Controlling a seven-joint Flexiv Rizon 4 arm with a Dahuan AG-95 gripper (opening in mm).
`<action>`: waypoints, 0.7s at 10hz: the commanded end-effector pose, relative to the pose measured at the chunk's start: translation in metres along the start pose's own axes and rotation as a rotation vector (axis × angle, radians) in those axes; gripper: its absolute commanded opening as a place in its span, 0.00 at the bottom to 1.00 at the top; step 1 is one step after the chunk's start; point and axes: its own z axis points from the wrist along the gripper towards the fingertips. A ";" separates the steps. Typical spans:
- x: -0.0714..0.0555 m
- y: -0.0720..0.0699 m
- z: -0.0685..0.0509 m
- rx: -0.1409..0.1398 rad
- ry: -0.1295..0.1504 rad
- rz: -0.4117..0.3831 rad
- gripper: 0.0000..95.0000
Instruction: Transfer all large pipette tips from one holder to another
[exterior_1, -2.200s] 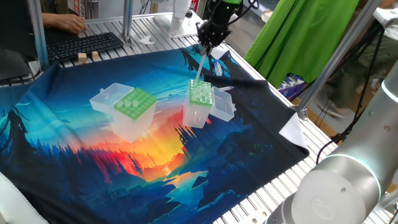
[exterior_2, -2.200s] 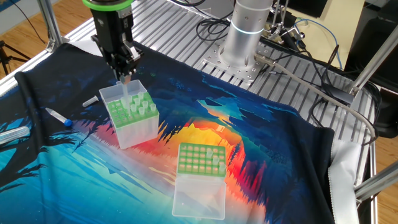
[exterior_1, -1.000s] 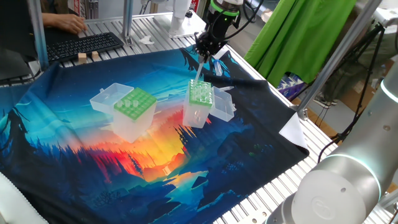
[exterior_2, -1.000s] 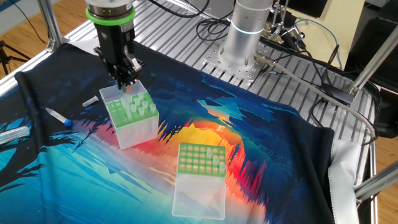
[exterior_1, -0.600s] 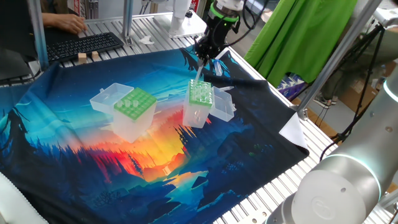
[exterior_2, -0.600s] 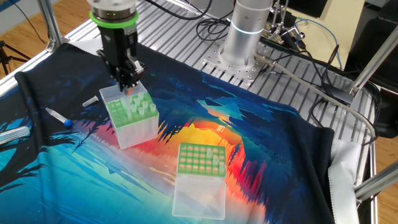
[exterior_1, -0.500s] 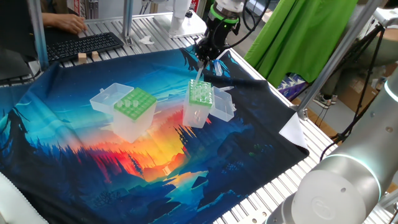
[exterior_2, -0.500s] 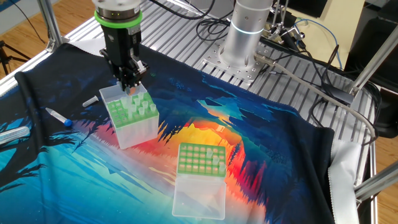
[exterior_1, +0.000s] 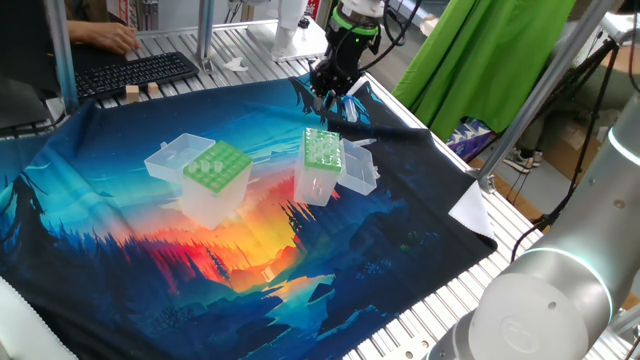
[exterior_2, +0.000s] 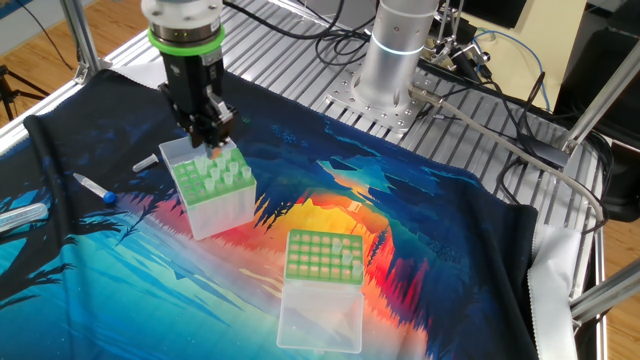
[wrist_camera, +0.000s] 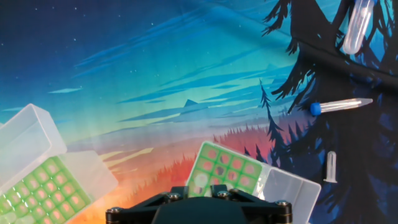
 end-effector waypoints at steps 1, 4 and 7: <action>-0.001 0.001 -0.004 -0.023 0.050 -0.020 0.00; -0.004 0.032 -0.017 -0.042 0.074 0.044 0.00; -0.003 0.080 -0.024 -0.040 0.075 0.066 0.00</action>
